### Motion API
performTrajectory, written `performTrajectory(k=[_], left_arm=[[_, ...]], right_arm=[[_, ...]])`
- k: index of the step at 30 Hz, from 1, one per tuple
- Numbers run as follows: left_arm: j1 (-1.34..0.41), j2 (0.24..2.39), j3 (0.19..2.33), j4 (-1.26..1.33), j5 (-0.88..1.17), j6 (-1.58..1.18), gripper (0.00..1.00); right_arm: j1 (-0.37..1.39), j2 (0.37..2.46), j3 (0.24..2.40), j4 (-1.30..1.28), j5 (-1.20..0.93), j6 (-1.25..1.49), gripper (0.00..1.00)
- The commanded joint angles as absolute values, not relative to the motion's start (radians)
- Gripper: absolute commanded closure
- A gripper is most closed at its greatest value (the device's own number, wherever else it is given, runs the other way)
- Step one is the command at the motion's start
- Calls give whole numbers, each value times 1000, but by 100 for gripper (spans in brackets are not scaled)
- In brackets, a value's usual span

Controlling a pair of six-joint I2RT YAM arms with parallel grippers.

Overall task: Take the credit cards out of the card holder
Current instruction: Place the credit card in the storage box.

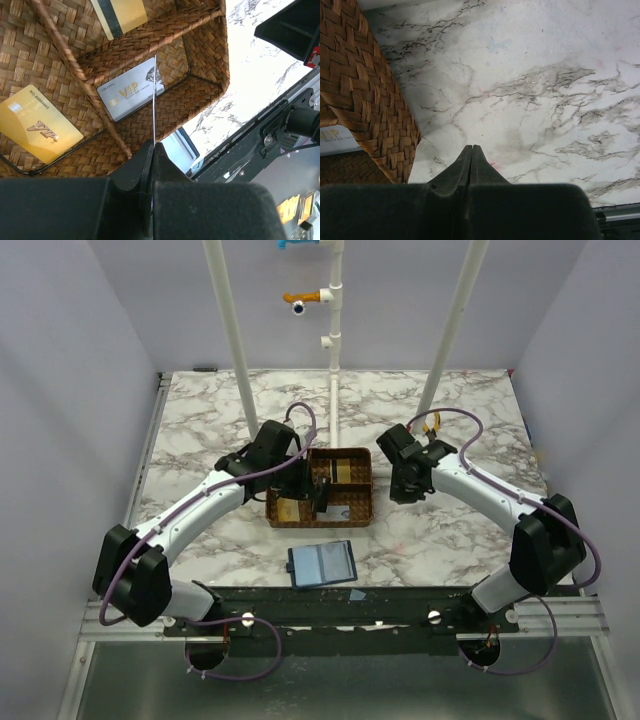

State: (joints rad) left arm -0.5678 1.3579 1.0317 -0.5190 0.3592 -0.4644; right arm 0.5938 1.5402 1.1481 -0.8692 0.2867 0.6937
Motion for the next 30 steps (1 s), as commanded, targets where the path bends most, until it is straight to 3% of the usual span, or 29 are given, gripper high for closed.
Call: performTrajectory(k=[1, 11, 30], left_arm=[[-592, 1389, 1092, -536, 354, -428, 100], [-613, 1424, 1134, -561, 318, -420, 100], [-548, 1279, 1055, -603, 9, -507, 100]], right_arm=[[567, 1570, 1186, -856, 261, 661, 99], [546, 1602, 1204, -853, 251, 644, 99], [544, 1611, 1200, -844, 232, 642, 99]])
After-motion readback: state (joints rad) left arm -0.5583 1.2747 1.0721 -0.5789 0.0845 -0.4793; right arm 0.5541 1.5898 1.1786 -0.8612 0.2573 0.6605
